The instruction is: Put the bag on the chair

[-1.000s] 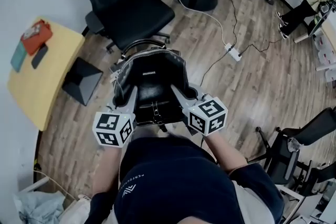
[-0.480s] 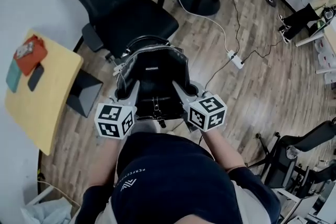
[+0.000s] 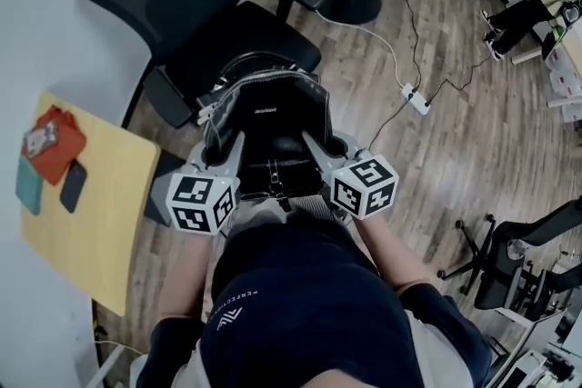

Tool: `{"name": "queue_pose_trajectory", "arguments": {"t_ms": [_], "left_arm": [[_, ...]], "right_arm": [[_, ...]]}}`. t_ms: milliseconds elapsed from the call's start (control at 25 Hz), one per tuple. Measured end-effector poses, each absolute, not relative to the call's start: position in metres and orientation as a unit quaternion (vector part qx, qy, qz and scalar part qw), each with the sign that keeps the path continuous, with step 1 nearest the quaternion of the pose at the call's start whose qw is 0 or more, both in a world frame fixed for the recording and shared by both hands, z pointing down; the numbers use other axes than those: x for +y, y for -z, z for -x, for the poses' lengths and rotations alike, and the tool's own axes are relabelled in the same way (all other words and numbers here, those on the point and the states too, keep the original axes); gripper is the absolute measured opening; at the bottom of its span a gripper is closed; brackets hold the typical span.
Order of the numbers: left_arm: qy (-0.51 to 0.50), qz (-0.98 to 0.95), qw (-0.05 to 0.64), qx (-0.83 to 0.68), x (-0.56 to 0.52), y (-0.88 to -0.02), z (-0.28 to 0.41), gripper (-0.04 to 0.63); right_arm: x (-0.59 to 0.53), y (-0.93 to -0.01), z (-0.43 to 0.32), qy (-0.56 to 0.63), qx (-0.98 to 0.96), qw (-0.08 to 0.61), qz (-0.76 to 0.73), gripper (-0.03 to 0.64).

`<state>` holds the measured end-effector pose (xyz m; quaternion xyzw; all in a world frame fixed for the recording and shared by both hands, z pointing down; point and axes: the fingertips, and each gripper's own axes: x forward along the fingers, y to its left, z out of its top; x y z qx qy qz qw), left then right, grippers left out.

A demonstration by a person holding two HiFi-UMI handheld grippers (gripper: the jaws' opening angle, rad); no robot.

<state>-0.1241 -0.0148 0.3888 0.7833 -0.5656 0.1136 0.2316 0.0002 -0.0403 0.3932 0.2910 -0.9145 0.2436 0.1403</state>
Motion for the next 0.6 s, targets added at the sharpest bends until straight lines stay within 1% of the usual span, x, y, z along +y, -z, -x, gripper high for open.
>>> {"name": "queue_pose_trajectory", "arguments": {"t_ms": [240,600], "left_arm": [[-0.115,-0.785,0.237,-0.56,-0.054,-0.394,0.138,0.061],[-0.137,-0.772,0.245,-0.57,-0.126,-0.424,0.155,0.063]], "right_arm": [[-0.078,-0.397,0.013,-0.249,-0.91,0.148,-0.295,0.031],[-0.15,-0.43,0.031,-0.267,-0.906,0.152,-0.29,0.031]]}}
